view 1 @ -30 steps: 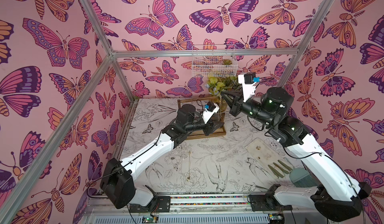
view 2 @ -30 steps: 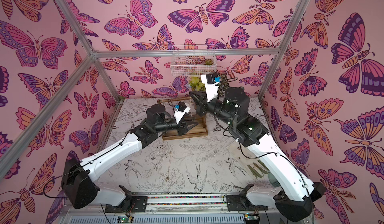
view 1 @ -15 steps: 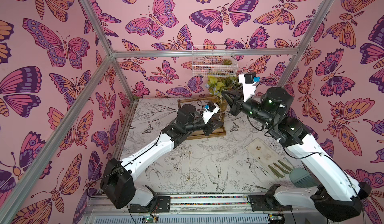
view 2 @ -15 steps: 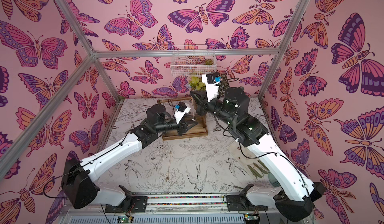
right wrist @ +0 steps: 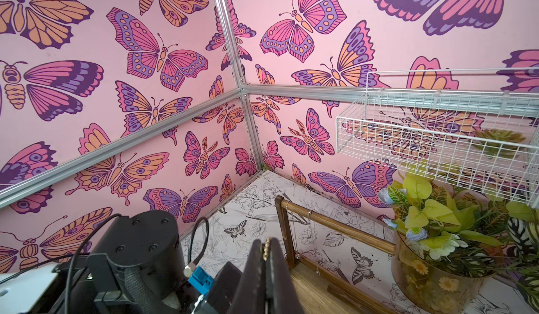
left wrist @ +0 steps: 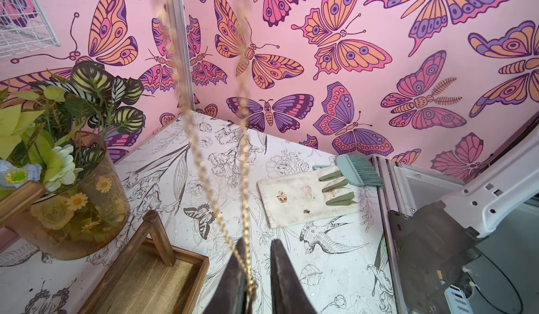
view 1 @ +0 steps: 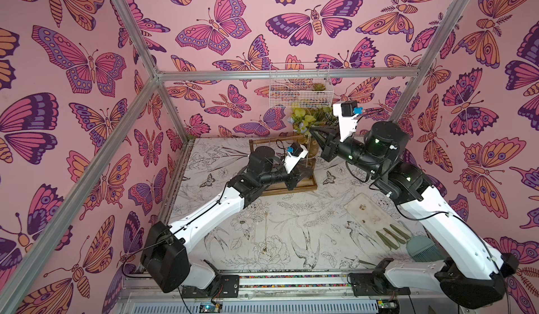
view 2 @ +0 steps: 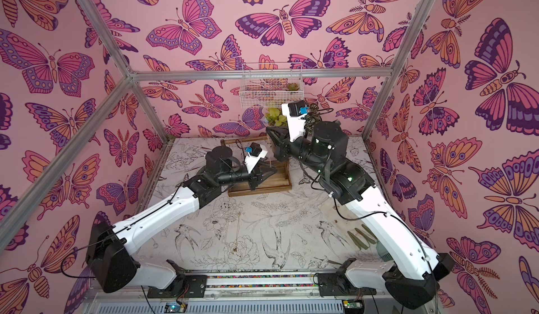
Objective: Take the necklace off the jewelry display stand
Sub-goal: Place the necklace at the center of the board.
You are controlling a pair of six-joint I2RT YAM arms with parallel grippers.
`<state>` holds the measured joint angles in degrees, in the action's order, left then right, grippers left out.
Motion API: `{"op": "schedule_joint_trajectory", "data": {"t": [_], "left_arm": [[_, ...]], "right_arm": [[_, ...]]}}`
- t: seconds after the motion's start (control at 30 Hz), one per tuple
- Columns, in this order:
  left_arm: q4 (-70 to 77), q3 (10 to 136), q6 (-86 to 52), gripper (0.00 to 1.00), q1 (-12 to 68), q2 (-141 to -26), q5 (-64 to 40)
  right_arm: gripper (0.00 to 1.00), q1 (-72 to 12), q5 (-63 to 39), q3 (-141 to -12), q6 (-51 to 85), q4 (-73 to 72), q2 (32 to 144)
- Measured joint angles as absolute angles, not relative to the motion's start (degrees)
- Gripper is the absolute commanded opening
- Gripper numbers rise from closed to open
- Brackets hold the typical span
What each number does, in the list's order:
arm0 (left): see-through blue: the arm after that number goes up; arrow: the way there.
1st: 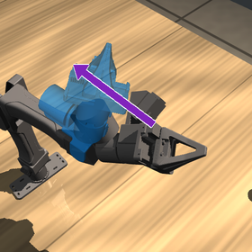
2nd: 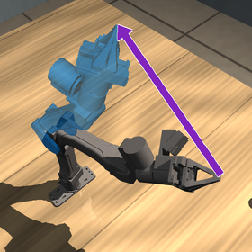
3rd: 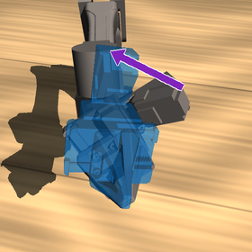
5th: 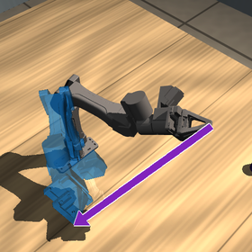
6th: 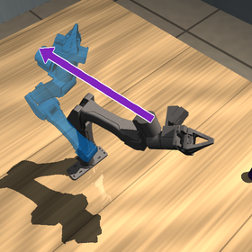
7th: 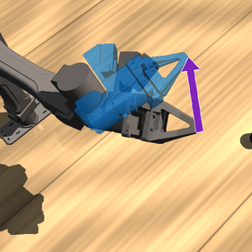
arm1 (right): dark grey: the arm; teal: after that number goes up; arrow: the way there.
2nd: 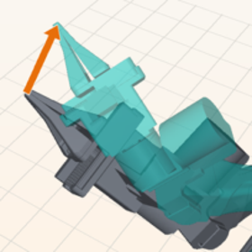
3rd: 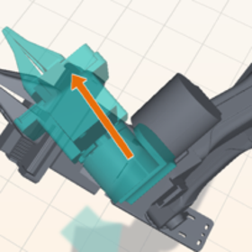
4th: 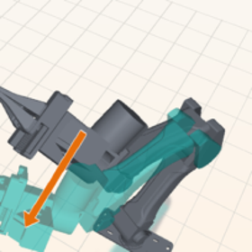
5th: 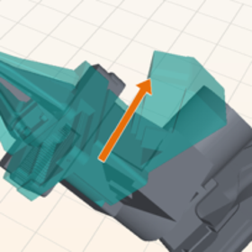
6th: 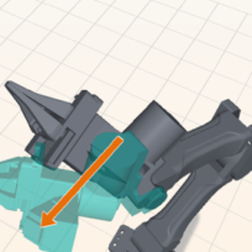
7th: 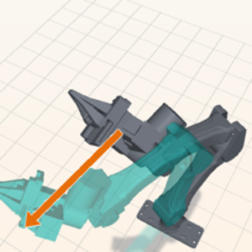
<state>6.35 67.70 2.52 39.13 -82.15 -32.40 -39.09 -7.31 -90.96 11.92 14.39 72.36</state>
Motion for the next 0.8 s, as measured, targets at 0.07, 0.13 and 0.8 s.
{"op": "schedule_joint_trajectory", "data": {"t": [0.07, 0.13, 0.8], "left_arm": [[6.37, 67.70, 2.55, 0.16, 39.13, -82.15, -32.08], [6.37, 67.70, 2.52, 0.16, 39.13, -82.15, -31.83], [6.35, 66.59, 1.89, 0.06, 39.13, -81.91, -29.95]], "right_arm": [[0.00, -39.09, -7.31, -90.96, 11.94, 14.39, 72.36], [0.00, -39.09, -7.31, -90.96, 11.92, 14.39, 72.36], [0.00, -39.09, -7.35, -90.08, 12.36, 14.33, 72.36]]}}
